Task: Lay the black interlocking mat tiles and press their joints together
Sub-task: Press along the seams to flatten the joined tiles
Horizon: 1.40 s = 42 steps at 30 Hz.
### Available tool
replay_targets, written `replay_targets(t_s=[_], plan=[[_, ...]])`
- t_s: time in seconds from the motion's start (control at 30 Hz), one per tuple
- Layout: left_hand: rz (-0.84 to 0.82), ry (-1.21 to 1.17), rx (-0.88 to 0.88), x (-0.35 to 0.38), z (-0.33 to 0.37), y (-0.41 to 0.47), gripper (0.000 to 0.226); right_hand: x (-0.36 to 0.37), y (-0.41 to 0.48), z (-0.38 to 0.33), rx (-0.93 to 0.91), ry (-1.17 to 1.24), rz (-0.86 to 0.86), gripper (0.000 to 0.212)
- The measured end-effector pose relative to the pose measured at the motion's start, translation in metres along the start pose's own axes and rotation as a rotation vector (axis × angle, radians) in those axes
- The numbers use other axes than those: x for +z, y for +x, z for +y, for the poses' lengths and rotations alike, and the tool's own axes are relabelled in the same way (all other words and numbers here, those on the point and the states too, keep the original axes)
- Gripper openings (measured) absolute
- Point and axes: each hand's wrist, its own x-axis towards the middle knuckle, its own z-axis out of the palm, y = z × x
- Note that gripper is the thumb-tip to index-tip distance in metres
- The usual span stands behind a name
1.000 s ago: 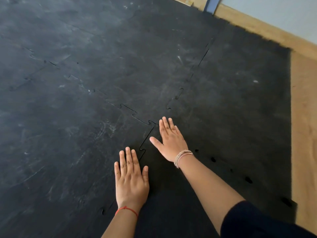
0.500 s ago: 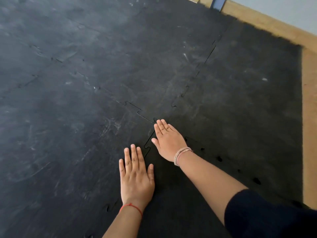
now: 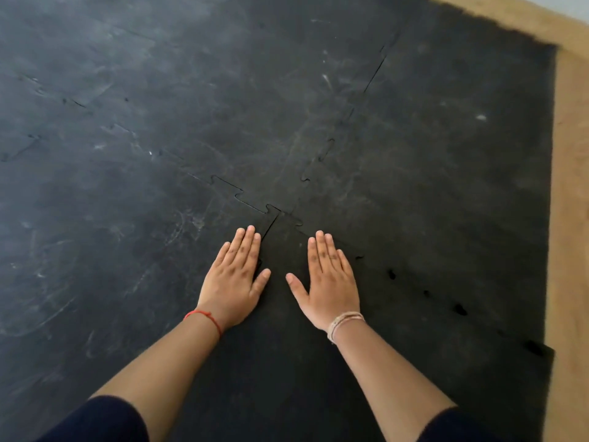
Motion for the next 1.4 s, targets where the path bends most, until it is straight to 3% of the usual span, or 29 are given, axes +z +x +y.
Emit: replay_targets(t_s=[0.17, 0.3, 0.37, 0.6, 0.83, 0.93, 1.0, 1.07, 1.4], plan=[[-0.032, -0.02, -0.03, -0.007, 0.0, 0.011, 0.064, -0.002, 0.004, -0.002, -0.008, 0.021, -0.005, 0.078], [0.029, -0.022, 0.097, 0.0, 0.05, 0.024, 0.061, 0.002, -0.02, -0.001, 0.423, 0.117, 0.131, 0.086], [0.048, -0.03, 0.137, 0.015, 0.072, 0.024, 0.055, 0.005, -0.027, -0.001, 0.488, 0.111, 0.139, 0.081], [0.07, -0.038, 0.12, 0.024, 0.072, 0.029, 0.051, 0.003, -0.02, 0.003, 0.476, 0.124, 0.114, 0.074], [0.043, -0.011, 0.127, 0.019, 0.071, 0.025, 0.055, -0.009, -0.03, 0.032, 0.419, 0.29, 0.112, 0.073], [0.061, -0.003, 0.258, 0.024, 0.093, 0.014, 0.057, -0.008, -0.076, 0.075, 0.551, 0.102, 0.252, 0.079], [0.028, 0.011, 0.369, 0.032, 0.117, 0.006, 0.056, -0.005, -0.097, 0.083, 0.431, 0.031, 0.275, 0.073], [0.022, -0.005, 0.371, 0.037, 0.129, 0.006, 0.057, 0.0, -0.094, 0.082, 0.34, 0.004, 0.23, 0.068], [-0.005, 0.076, 0.282, 0.034, 0.13, 0.009, 0.065, 0.001, -0.083, 0.09, 0.325, 0.126, 0.098, 0.066]])
